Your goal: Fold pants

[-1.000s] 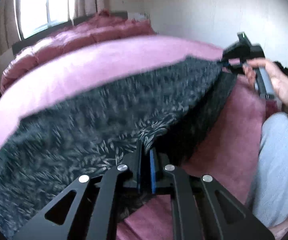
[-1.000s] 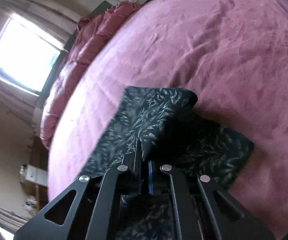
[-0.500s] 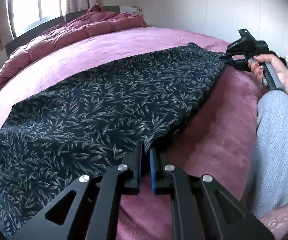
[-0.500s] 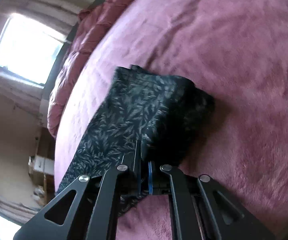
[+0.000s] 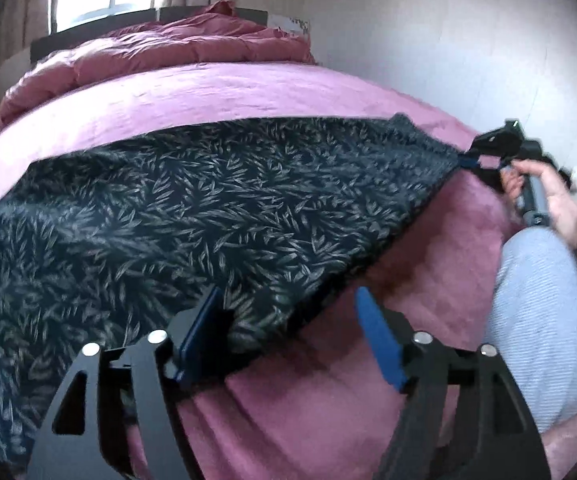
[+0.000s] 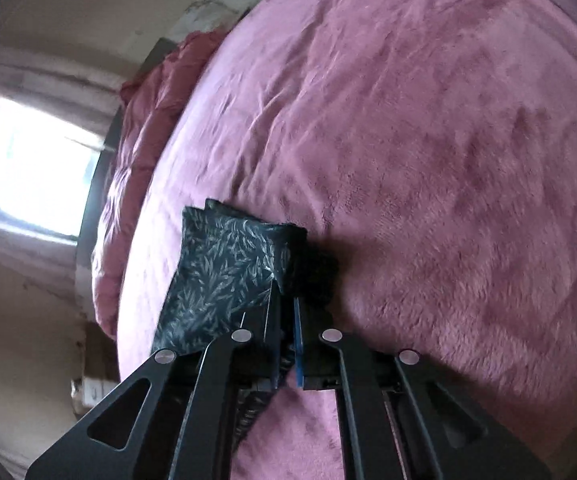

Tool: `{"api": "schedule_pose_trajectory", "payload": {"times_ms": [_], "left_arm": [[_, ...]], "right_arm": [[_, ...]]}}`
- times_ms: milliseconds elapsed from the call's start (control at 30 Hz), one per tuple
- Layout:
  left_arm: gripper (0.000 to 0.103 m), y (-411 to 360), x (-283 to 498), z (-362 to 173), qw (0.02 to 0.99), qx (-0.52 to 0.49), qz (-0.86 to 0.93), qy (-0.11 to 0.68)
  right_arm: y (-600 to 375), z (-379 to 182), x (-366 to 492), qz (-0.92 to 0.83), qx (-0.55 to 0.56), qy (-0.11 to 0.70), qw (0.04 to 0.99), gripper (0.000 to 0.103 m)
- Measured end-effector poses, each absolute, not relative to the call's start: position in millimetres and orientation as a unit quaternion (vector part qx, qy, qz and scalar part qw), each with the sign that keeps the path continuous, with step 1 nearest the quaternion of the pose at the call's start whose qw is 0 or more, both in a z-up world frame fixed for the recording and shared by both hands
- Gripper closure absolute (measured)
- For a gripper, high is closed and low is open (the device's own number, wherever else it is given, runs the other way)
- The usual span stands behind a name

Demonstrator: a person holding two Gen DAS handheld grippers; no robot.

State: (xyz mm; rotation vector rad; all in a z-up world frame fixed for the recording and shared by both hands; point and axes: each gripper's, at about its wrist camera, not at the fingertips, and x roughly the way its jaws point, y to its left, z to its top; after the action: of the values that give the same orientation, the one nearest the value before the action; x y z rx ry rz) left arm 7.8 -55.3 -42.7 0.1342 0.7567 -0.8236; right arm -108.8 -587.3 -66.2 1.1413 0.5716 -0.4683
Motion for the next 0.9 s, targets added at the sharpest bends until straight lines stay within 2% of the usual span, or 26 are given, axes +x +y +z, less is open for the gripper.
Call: {"api": "schedule_pose_trajectory", "payload": {"times_ms": [33,67,133,233,333,400,533,667,800,900], "left_arm": [[0.029,-49.5,7.9,-41.6,0.846,0.05,-0.391,0.36],[0.029,-39.2,8.8,-38.9,0.847,0.029,-0.389,0.361],[0.028,-20.6,13.0,-35.8,0.853,-0.005,-0.375,0.363],[0.027,13.9,27.0,-32.3,0.873,-0.045,-0.324,0.361],[0.03,34.0,43.0,-32.0,0.886,-0.061,-0.274,0.369],[0.039,45.8,54.5,-31.6,0.893,-0.065,-0.239,0.376],[0.044,63.6,68.6,-37.3,0.903,-0.047,-0.192,0.382],[0.059,80.9,70.5,-49.6,0.902,-0.032,-0.184,0.39],[0.063,95.1,58.6,-57.3,0.904,0.011,-0.181,0.388],[0.063,113.8,47.1,-60.6,0.903,0.008,-0.19,0.386]], "right_arm": [[-583.7,-57.8,-108.0,-0.231,0.514,0.264,0.783,0.092],[-576.6,-42.0,-109.4,-0.26,0.483,0.256,0.796,0.082],[-561.9,-13.3,-111.1,-0.306,0.42,0.236,0.821,0.072],[-533.0,24.4,-102.5,-0.304,0.342,0.211,0.864,0.072],[-493.2,37.8,-68.0,-0.234,0.291,0.256,0.892,0.072],[-463.6,33.6,-41.7,-0.171,0.284,0.287,0.899,0.072],[-390.1,14.2,15.1,-0.059,0.238,0.358,0.901,0.072],[-324.9,-6.1,54.3,0.011,0.162,0.399,0.902,0.072],[-302.5,-31.2,84.1,-0.03,0.097,0.433,0.896,0.073],[-310.2,-37.3,92.2,-0.037,0.103,0.424,0.899,0.075]]}}
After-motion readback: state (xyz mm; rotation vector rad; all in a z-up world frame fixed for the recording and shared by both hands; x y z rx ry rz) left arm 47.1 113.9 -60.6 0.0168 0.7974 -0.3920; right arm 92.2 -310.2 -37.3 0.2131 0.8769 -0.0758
